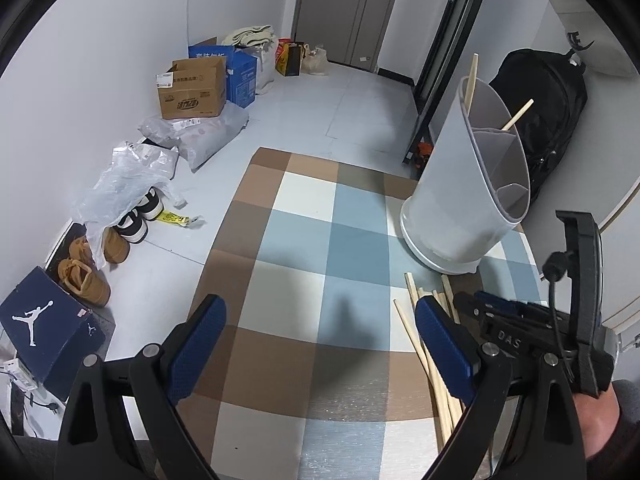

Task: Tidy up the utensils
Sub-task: 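Move both grippers back down to the chopstick pile, then grasp one chopstick from the pile with the right gripper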

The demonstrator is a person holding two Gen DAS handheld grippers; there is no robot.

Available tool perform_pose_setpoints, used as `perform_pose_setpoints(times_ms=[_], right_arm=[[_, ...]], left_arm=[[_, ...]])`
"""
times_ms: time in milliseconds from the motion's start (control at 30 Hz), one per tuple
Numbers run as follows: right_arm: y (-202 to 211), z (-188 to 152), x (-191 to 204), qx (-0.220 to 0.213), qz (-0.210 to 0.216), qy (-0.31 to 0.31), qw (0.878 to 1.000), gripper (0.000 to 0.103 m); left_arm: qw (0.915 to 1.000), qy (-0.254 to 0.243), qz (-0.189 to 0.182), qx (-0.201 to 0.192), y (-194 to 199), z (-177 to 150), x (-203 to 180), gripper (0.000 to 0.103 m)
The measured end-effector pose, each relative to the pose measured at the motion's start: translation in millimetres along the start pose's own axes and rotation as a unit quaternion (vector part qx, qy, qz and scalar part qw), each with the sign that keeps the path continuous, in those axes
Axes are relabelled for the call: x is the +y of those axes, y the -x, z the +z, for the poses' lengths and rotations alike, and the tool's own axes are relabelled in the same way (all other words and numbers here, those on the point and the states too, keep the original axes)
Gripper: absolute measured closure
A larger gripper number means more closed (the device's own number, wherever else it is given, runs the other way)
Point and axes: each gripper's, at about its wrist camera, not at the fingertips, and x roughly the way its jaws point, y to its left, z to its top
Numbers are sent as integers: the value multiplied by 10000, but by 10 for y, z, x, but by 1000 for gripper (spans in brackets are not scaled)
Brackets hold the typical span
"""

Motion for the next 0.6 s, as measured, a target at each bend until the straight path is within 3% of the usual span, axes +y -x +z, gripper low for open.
perform_pose_setpoints(times_ms=[433, 600], right_arm=[[-86, 10, 290, -66, -694, 511, 9963, 74], [-79, -27, 450, -30, -882, 720, 9935, 97]], left_arm=[[10000, -9, -62, 8, 9, 41, 60, 10], [10000, -37, -15, 6, 8, 38, 72, 10]])
